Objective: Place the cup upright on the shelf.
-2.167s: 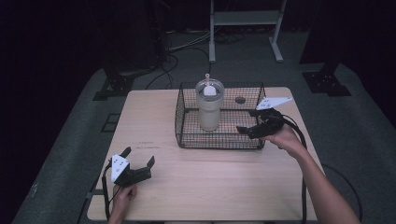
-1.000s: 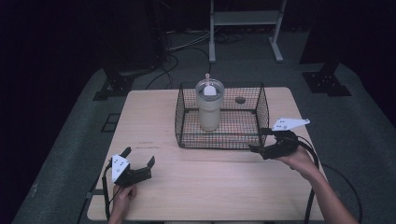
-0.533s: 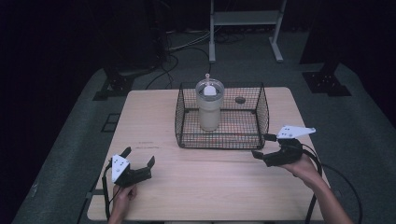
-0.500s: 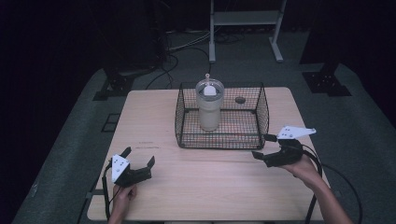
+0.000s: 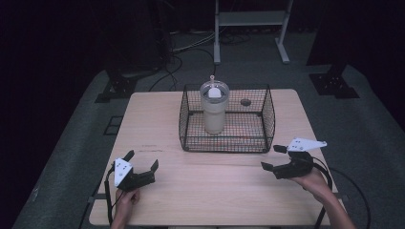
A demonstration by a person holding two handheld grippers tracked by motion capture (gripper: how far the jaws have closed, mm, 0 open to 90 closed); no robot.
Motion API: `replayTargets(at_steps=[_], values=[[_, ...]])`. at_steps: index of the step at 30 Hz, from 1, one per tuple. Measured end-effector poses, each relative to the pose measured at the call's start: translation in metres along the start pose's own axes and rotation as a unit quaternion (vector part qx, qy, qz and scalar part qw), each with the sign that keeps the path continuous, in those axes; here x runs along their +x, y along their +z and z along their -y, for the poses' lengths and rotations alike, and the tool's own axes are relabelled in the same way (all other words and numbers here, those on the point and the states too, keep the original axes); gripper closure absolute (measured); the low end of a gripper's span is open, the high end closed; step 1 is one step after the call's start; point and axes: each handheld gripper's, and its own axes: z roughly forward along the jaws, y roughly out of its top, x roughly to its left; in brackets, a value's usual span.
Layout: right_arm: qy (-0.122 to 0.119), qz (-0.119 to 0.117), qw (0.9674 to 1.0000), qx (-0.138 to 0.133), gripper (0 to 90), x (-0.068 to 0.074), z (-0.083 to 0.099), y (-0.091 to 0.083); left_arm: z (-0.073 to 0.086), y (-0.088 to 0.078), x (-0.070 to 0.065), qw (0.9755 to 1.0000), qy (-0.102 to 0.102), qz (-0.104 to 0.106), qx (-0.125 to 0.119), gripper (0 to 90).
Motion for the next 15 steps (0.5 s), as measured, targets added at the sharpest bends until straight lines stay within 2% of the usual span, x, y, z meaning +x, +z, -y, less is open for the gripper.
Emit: replayTargets(at_steps=[15], values=[[0.017,0.011,0.9998,-0.005,13.5,0.0,0.025,-0.004,0.0,0.0,0.0,1.0,0.002,0.0,0.0,0.0]])
